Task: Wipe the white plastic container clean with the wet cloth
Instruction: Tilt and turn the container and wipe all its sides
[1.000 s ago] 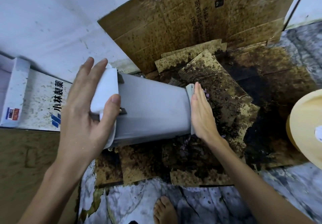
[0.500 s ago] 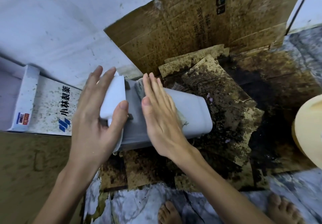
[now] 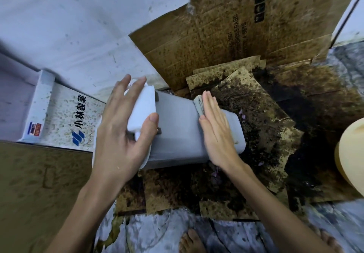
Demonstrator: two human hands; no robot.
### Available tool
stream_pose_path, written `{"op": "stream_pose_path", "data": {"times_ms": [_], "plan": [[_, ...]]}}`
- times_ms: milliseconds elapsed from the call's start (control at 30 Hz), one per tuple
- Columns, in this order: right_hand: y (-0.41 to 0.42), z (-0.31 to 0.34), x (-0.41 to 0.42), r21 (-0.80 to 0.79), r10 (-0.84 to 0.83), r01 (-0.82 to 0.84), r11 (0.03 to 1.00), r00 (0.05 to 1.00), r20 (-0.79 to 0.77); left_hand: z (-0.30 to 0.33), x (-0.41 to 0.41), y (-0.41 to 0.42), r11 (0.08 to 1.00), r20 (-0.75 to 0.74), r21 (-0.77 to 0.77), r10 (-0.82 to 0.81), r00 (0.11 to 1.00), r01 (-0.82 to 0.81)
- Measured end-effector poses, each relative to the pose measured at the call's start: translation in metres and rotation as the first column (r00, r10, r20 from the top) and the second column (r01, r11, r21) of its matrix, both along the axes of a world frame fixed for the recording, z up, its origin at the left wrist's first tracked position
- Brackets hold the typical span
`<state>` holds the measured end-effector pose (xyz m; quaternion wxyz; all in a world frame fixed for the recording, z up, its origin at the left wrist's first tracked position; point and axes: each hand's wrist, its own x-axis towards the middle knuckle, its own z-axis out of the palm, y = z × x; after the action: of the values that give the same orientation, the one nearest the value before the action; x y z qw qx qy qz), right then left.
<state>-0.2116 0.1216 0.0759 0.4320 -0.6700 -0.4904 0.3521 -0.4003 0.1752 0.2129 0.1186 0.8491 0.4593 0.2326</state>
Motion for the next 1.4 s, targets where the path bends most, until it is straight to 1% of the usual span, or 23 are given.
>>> {"op": "stream_pose_path", "data": {"times_ms": [67, 133, 200, 267, 367, 433, 533, 633, 700, 833, 933, 1033, 1233, 1300, 1400], "plan": [[0.001, 0.019, -0.017, 0.042, -0.002, 0.002, 0.999, 1.0, 0.009, 0.0, -0.001, -0.001, 1.0, 0.007, -0.007, 0.006, 1.0, -0.006], [0.003, 0.042, -0.04, 0.118, 0.027, -0.03, 0.993, 0.999, 0.033, 0.0, -0.001, -0.002, 1.0, 0.01, -0.016, 0.01, 1.0, -0.01], [0.005, 0.058, -0.06, 0.197, 0.042, -0.046, 0.979, 0.999, 0.021, 0.0, -0.001, -0.002, 1.0, 0.012, -0.016, 0.003, 1.0, -0.003], [0.007, 0.064, -0.065, 0.227, 0.052, -0.051, 0.973, 0.999, 0.001, 0.0, -0.002, -0.001, 1.0, 0.016, -0.018, 0.003, 1.0, -0.003], [0.003, 0.054, -0.054, 0.241, 0.095, -0.107, 0.965, 0.993, 0.064, 0.0, -0.006, -0.001, 1.0, 0.008, -0.013, 0.0, 1.0, 0.0], [0.002, 0.042, -0.044, 0.218, 0.106, -0.123, 0.968, 0.99, 0.089, 0.0, -0.007, 0.0, 1.0, 0.002, -0.013, -0.004, 1.0, 0.004], [0.002, 0.017, -0.025, 0.11, 0.072, -0.084, 0.99, 0.991, 0.114, 0.001, -0.008, 0.002, 1.0, 0.011, -0.026, 0.008, 1.0, -0.008], [-0.001, -0.014, 0.0, -0.004, -0.007, 0.007, 1.0, 0.997, 0.07, 0.002, -0.008, 0.001, 0.999, 0.014, -0.035, 0.014, 1.0, -0.013], [-0.002, -0.027, 0.013, -0.047, -0.051, 0.053, 0.997, 0.998, 0.041, 0.001, -0.005, 0.001, 1.0, 0.011, -0.03, 0.006, 1.0, -0.006], [-0.001, -0.035, 0.02, -0.1, -0.103, 0.102, 0.99, 0.995, -0.008, 0.0, 0.0, 0.001, 1.0, -0.006, -0.014, 0.0, 1.0, 0.0], [0.002, -0.024, 0.011, -0.086, -0.12, 0.119, 0.989, 0.993, -0.016, 0.0, 0.002, 0.002, 1.0, -0.002, -0.008, 0.007, 1.0, -0.007], [0.005, 0.001, -0.009, -0.023, -0.094, 0.094, 0.995, 0.996, -0.007, 0.001, 0.004, 0.002, 1.0, 0.003, -0.007, 0.019, 1.0, -0.019], [0.005, 0.053, -0.049, 0.219, -0.006, 0.008, 0.976, 1.0, -0.01, 0.002, 0.011, 0.002, 1.0, -0.006, 0.01, 0.016, 1.0, -0.016], [0.002, 0.054, -0.057, 0.26, -0.033, 0.036, 0.965, 0.999, -0.017, 0.002, 0.011, 0.003, 1.0, -0.012, 0.007, 0.017, 1.0, -0.017], [-0.003, 0.042, -0.062, 0.322, -0.155, 0.144, 0.936, 0.988, 0.008, 0.002, 0.012, 0.004, 1.0, -0.003, -0.012, 0.012, 1.0, -0.012]]}}
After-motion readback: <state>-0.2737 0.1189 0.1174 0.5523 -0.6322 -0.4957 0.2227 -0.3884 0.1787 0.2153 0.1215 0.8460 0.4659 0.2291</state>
